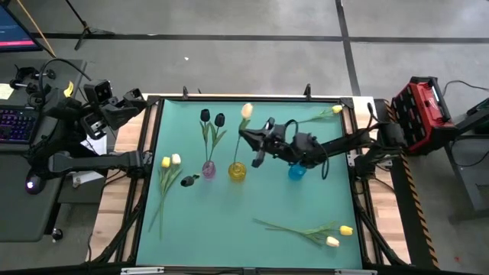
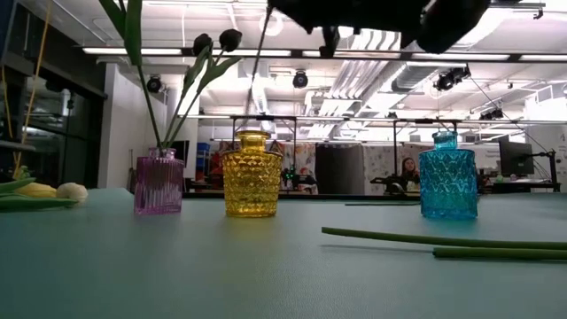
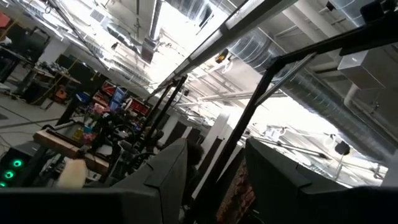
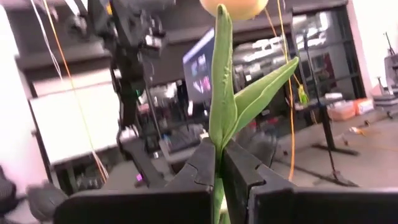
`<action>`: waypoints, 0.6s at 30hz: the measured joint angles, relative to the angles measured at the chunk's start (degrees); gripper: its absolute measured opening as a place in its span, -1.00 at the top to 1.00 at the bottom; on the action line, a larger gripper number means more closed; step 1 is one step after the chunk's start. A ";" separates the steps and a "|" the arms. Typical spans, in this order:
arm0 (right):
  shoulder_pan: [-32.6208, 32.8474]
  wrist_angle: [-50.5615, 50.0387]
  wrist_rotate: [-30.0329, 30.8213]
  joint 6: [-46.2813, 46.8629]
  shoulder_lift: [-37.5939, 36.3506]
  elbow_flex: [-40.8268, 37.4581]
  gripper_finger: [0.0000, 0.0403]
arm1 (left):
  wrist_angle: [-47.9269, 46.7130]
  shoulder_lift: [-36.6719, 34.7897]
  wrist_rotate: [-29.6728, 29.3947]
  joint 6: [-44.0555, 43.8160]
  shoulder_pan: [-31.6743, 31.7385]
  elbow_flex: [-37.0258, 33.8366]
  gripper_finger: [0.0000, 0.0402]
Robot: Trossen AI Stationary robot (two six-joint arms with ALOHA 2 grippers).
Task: Sort flowers into vase by color
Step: Put the top right white tulip into the yellow vase
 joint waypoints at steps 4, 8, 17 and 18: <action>0.05 -6.60 -0.24 -0.08 0.13 2.26 1.00 | 0.02 0.00 0.00 -0.11 -0.02 0.00 0.25; 0.05 -9.46 -0.60 -0.87 0.13 3.70 1.00 | 0.02 0.00 0.00 -0.11 -0.02 0.00 0.25; 0.74 -14.13 -0.87 3.48 0.07 4.30 1.00 | 0.02 0.00 0.04 -0.15 -0.02 0.00 0.25; 0.96 -14.67 -0.87 3.48 0.07 4.30 1.00 | 0.02 0.00 0.04 -0.15 -0.02 0.00 0.25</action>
